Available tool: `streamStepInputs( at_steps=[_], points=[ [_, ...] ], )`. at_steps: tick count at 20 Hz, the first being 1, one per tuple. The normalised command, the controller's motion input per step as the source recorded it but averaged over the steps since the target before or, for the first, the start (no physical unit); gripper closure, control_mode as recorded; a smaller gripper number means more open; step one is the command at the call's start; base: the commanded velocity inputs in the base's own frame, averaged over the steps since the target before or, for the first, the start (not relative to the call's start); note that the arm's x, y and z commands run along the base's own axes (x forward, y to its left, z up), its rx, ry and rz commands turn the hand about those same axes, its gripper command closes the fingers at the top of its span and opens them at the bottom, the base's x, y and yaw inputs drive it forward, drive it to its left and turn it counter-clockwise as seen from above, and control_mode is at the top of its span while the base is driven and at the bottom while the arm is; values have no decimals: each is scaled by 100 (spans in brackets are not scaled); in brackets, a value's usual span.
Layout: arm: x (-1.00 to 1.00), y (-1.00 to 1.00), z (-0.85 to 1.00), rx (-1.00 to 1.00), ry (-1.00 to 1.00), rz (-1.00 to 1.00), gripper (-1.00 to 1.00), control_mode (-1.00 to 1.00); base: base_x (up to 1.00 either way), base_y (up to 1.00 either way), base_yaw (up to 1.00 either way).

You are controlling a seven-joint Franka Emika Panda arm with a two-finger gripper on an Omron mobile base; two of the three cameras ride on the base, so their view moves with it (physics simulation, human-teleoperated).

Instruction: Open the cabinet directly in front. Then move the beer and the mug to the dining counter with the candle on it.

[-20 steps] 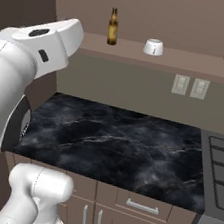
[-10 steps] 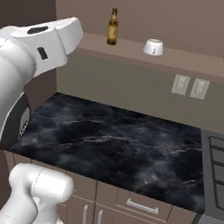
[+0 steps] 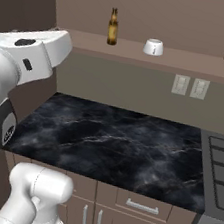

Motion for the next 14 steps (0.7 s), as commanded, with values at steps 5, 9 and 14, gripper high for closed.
streamStepInputs(
  at_steps=[5,9,14],
  points=[
    [1,3,0,16,1,-6,-100,-100,0,0,0],
    [1,0,0,15,0,-5,-100,-100,0,0,0],
    [0,0,0,9,0,-2,-100,-100,0,0,0]
  ],
)
